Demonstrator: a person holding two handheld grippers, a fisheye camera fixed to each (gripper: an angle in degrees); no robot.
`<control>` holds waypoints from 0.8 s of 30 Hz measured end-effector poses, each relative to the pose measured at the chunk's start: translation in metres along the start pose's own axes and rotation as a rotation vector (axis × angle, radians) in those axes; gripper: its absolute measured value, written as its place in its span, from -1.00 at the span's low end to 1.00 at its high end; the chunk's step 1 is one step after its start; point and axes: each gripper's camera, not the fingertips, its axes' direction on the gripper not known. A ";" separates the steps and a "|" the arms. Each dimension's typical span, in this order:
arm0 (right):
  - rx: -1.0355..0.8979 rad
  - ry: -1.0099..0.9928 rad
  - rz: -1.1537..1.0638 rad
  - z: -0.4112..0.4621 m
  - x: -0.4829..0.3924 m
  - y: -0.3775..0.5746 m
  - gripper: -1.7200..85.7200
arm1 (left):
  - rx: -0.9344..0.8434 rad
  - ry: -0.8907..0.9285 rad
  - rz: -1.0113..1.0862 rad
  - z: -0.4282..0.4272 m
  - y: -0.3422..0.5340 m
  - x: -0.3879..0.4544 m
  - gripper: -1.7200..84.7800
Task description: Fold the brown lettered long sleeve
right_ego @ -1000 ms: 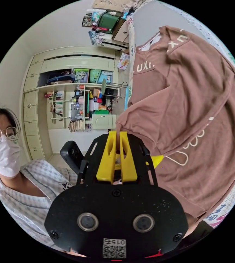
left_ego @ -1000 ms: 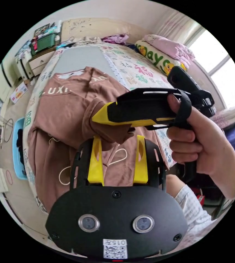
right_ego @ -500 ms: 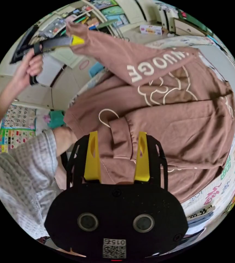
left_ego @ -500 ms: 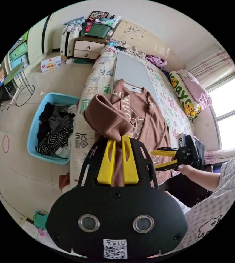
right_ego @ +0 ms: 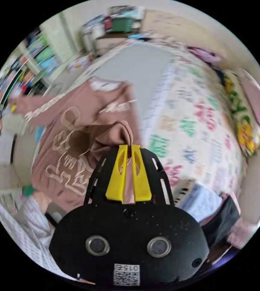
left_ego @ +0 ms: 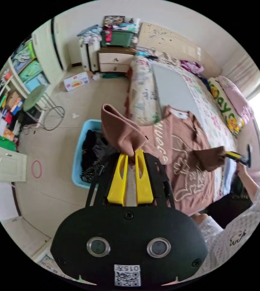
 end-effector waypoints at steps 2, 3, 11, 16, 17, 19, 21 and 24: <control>0.078 0.211 0.306 -0.055 0.136 0.004 -0.92 | 0.018 -0.115 -0.128 -0.002 -0.023 -0.045 -0.88; 0.079 0.273 0.376 -0.063 0.165 0.009 -0.92 | 0.012 -0.148 -0.235 0.002 -0.032 -0.073 -0.87; 0.038 0.154 0.671 -0.045 0.238 0.045 -0.96 | -0.021 -0.107 -0.401 0.043 -0.023 -0.062 -0.95; 0.006 -0.092 0.305 0.049 0.108 -0.060 -0.97 | -0.075 0.082 -0.095 0.111 -0.093 0.047 -0.97; 0.002 -0.131 0.235 0.071 0.074 -0.088 -0.97 | -0.079 0.129 -0.020 0.131 -0.117 0.078 -0.97; -0.011 -0.155 0.160 0.104 0.030 -0.128 -0.97 | -0.097 0.188 0.063 0.162 -0.151 0.122 -0.97; -0.025 -0.154 0.127 0.134 -0.005 -0.161 -0.98 | -0.141 0.213 0.159 0.206 -0.190 0.175 -0.97; -0.072 -0.091 0.117 0.179 -0.041 -0.201 -0.98 | -0.206 0.163 0.226 0.256 -0.224 0.221 -0.98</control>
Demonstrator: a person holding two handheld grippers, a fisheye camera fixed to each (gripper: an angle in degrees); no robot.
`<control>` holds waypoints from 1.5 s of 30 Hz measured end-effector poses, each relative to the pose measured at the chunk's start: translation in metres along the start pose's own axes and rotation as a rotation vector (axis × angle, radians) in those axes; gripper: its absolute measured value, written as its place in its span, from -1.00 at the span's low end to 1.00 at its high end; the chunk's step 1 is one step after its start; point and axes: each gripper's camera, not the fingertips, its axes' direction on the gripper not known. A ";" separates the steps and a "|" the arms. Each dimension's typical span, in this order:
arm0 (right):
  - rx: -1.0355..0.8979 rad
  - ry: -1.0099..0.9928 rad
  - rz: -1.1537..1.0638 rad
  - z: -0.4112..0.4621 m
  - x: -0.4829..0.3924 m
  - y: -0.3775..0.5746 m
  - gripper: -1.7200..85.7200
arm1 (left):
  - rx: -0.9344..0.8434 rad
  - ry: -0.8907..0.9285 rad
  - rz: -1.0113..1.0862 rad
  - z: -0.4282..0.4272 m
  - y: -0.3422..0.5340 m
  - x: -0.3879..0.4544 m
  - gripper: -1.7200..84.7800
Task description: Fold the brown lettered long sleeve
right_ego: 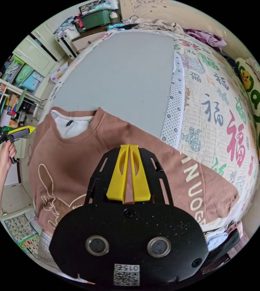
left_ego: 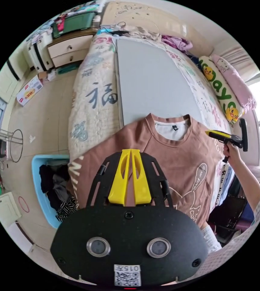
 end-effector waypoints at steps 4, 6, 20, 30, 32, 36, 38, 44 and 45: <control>-0.012 0.126 0.003 0.033 -0.020 -0.030 -0.98 | -0.078 -0.090 0.040 0.040 -0.037 0.017 -0.98; -0.010 0.147 0.004 0.041 -0.024 -0.039 -0.98 | -0.045 -0.094 0.026 0.042 -0.052 0.017 -0.98; 0.017 -0.244 -0.049 0.048 0.017 0.140 -0.88 | 0.092 0.179 -0.156 -0.013 0.096 -0.018 -0.95; -0.386 -0.368 0.424 0.158 0.047 0.445 -0.69 | -0.273 0.229 -0.622 0.013 0.399 -0.027 -0.92; -0.441 -0.440 0.444 0.190 0.038 0.461 -0.70 | -0.292 0.249 -0.612 0.026 0.407 -0.014 -0.91; -0.497 -0.383 0.372 0.226 0.011 0.456 -0.78 | -0.330 0.270 -0.536 0.056 0.399 0.015 -0.93; -0.544 -0.331 0.330 0.239 -0.001 0.448 -0.87 | -0.354 0.246 -0.510 0.060 0.392 0.022 -0.94; -0.584 -0.114 0.287 0.238 -0.019 0.451 -0.93 | -0.340 0.155 -0.464 0.031 0.381 0.040 -0.95; -0.586 -0.113 0.297 0.241 -0.020 0.453 -0.94 | -0.347 0.156 -0.468 0.032 0.381 0.043 -0.95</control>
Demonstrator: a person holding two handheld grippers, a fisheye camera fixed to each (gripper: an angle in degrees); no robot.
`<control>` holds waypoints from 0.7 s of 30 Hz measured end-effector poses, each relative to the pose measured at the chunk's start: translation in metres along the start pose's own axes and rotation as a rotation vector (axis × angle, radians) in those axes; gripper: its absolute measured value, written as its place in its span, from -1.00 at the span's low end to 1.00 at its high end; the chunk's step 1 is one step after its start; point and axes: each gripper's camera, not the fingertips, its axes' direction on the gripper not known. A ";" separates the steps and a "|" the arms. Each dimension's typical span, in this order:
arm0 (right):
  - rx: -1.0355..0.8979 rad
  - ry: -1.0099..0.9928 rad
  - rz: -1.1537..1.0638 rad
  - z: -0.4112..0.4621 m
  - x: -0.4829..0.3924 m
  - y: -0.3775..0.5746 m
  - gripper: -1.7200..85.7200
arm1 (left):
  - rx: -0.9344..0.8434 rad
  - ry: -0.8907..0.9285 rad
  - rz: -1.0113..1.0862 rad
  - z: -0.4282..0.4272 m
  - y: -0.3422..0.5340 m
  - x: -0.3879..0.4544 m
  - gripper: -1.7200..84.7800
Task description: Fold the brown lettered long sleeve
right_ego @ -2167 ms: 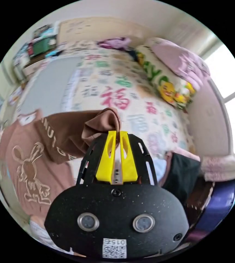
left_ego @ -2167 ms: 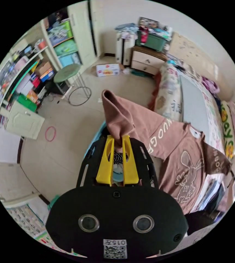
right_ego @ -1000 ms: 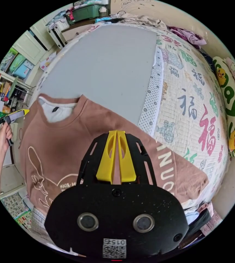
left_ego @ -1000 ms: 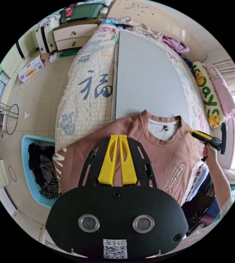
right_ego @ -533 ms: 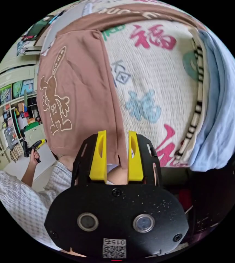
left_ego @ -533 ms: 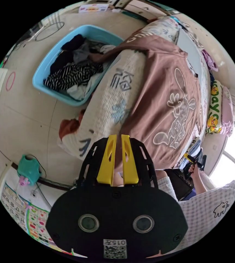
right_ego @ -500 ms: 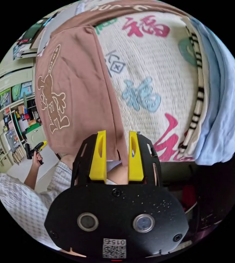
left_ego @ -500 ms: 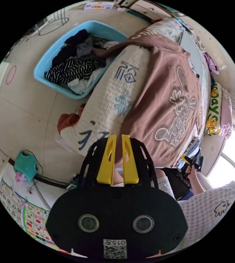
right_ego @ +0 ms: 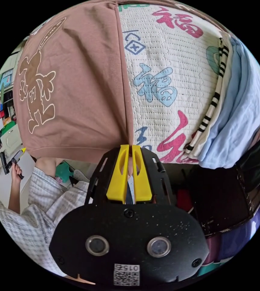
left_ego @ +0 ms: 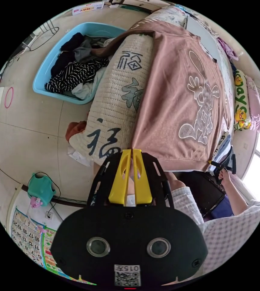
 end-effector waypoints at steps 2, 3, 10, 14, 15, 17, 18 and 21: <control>-0.020 0.007 0.043 0.024 -0.006 -0.006 -0.93 | -0.021 -0.023 -0.014 0.007 -0.003 0.005 -0.95; -0.027 0.014 0.050 0.032 -0.008 -0.009 -0.93 | -0.031 -0.038 -0.034 0.013 -0.006 0.008 -0.95; -0.005 0.056 0.039 0.114 -0.015 -0.020 -0.89 | -0.141 -0.239 -0.054 0.051 -0.034 0.053 -0.96; 0.049 -0.211 -0.113 0.133 0.042 0.000 -0.86 | -0.118 -0.306 -0.144 0.048 -0.025 0.085 -0.96; 0.075 -0.268 -0.132 0.131 0.055 0.004 -0.86 | -0.078 -0.312 -0.206 0.038 -0.015 0.097 -0.96; 0.228 -0.431 -0.150 0.100 0.117 0.014 -0.85 | -0.019 -0.358 -0.268 0.024 -0.001 0.128 -0.97; 0.272 -0.462 -0.147 0.089 0.135 0.016 -0.84 | 0.028 -0.401 -0.270 0.017 0.005 0.158 -0.97; 0.509 -0.533 -0.125 0.025 0.227 0.018 -0.81 | 0.116 -0.446 -0.159 0.023 -0.002 0.257 -0.97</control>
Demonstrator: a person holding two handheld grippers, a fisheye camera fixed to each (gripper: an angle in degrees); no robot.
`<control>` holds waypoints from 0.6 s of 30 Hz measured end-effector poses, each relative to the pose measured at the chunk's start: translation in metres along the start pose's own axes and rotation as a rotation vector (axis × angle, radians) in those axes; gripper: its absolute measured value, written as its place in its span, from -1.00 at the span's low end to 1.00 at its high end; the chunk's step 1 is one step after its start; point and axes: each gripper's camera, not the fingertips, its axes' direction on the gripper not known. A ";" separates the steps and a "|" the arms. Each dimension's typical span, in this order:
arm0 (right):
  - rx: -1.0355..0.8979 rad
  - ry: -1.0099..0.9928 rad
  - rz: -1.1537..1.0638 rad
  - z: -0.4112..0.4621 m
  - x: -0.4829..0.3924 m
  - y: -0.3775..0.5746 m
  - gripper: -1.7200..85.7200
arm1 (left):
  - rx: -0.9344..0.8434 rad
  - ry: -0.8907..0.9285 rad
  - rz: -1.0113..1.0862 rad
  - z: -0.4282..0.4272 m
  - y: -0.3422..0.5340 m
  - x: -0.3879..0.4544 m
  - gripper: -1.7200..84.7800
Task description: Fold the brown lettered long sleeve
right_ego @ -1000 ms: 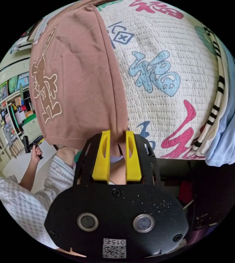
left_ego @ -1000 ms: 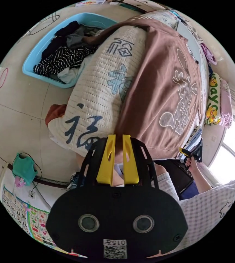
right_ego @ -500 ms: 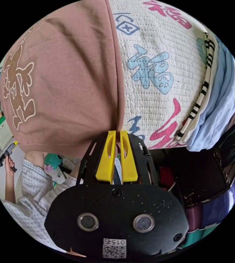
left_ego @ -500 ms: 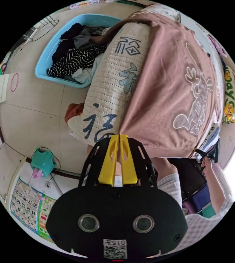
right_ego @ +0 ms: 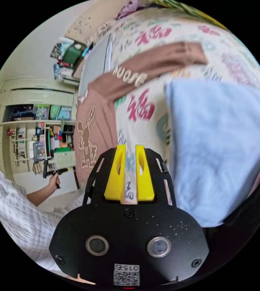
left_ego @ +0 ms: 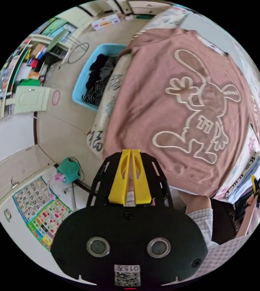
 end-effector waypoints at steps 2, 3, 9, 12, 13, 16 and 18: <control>0.167 0.056 0.027 -0.058 0.049 -0.029 -0.76 | 0.062 0.082 0.127 -0.016 -0.008 0.075 -0.97; 0.203 0.075 0.056 -0.068 0.064 -0.036 -0.75 | 0.093 0.148 0.238 -0.027 -0.017 0.132 -0.96; 0.414 -0.133 0.428 -0.082 0.204 -0.069 -0.67 | 0.240 0.465 0.784 -0.092 -0.083 0.437 -0.90; 0.405 -0.266 0.538 -0.047 0.245 -0.068 -0.67 | 0.235 0.535 1.031 -0.124 -0.111 0.576 -0.86; 0.405 -0.286 0.557 -0.034 0.254 -0.066 -0.68 | 0.213 0.534 1.071 -0.128 -0.116 0.601 -0.85; 0.429 -0.272 0.558 -0.010 0.268 -0.055 -0.75 | 0.112 0.498 1.240 -0.136 -0.129 0.705 -0.80; 0.466 -0.235 0.508 -0.007 0.266 -0.047 -0.76 | 0.066 0.401 1.309 -0.126 -0.128 0.763 -0.75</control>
